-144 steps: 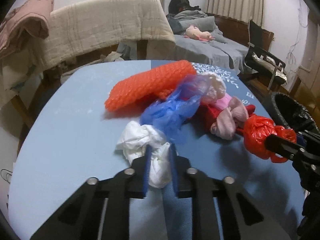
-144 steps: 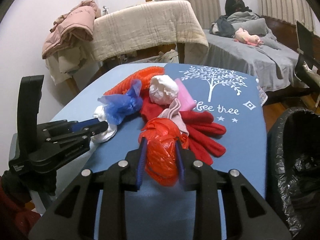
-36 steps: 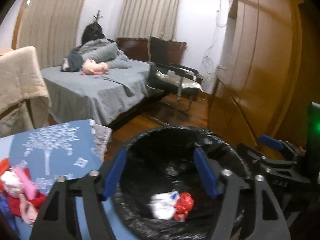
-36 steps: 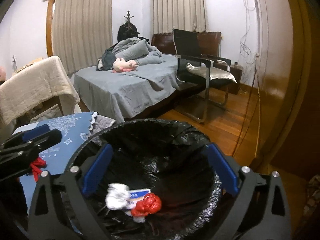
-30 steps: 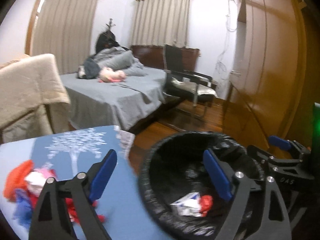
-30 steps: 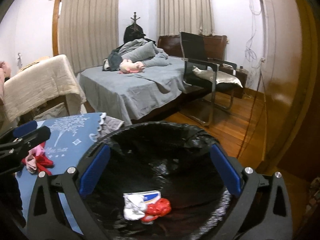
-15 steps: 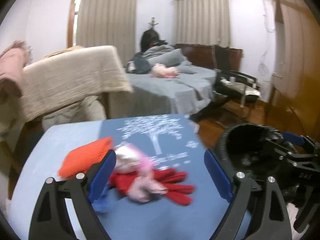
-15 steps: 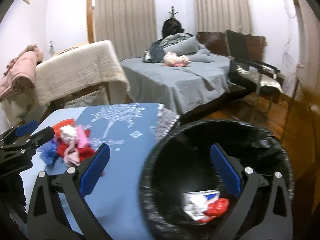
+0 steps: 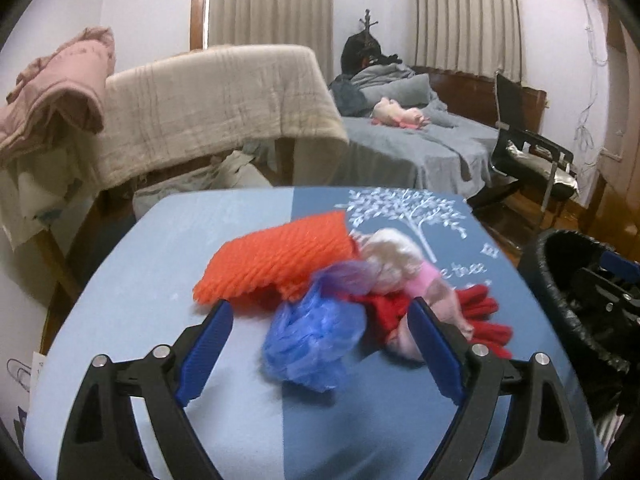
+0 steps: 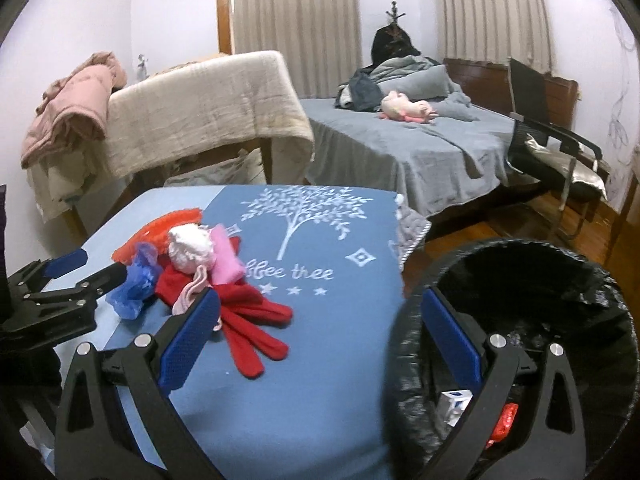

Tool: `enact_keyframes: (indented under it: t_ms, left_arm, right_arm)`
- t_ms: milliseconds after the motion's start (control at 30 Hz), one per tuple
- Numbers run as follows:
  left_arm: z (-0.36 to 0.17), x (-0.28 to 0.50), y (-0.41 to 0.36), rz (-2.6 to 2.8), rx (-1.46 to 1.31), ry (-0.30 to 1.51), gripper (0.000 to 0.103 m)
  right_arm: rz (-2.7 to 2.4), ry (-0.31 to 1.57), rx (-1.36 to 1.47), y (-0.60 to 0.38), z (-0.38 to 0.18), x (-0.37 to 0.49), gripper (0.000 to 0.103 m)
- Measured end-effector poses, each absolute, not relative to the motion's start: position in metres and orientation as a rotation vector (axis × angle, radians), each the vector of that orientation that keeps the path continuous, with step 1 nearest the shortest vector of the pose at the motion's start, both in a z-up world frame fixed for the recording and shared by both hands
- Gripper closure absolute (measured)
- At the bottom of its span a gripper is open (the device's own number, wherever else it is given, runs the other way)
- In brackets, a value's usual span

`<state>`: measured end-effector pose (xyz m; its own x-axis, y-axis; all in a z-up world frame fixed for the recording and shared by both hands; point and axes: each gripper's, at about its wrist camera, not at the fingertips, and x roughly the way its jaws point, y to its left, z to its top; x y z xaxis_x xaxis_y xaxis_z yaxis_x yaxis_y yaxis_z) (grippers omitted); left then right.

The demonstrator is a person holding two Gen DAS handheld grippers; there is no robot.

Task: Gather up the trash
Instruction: 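Grasp the blue plastic bag with the left tool, then grasp the pink sock with the right tool while the left tool holds the blue bag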

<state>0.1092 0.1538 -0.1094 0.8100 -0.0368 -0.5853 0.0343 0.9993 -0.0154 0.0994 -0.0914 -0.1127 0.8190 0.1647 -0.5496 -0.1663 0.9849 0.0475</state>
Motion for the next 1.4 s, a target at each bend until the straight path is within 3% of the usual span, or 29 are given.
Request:
enact_keyframes:
  t_ms: [400,467,567,633,800,1067,1400]
  left_arm:
    - [-0.141,0.131,0.164,-0.028,-0.037,0.722,0.018]
    - [-0.144,0.136,0.164,-0.032,-0.046,0.742,0.021]
    - [-0.15,0.143,0.163,-0.045,-0.057,0.788,0.034]
    - [-0.155,0.147,0.163,-0.058,-0.062,0.817,0.052]
    - [-0.154,0.146,0.166,-0.065,-0.082,0.81,0.059]
    - [-0.136,0.122,0.17,-0.074,-0.063,0.752,0.06]
    - [-0.118,0.103,0.187,-0.061,-0.077,0.712,0.06]
  right_arm:
    - [0.206,0.618,-0.035,-0.073,-0.127,0.11,0.006]
    - [0.209,0.622,-0.035,-0.072,-0.129,0.112,0.006]
    - [0.215,0.625,-0.036,-0.068,-0.13,0.114,0.006]
    - [0.22,0.629,-0.035,-0.065,-0.132,0.115,0.006]
    - [0.229,0.635,-0.031,-0.059,-0.133,0.117,0.006]
    - [0.265,0.634,-0.012,-0.046,-0.132,0.119,0.006]
    - [0.362,0.68,-0.03,-0.011,-0.142,0.128,0.034]
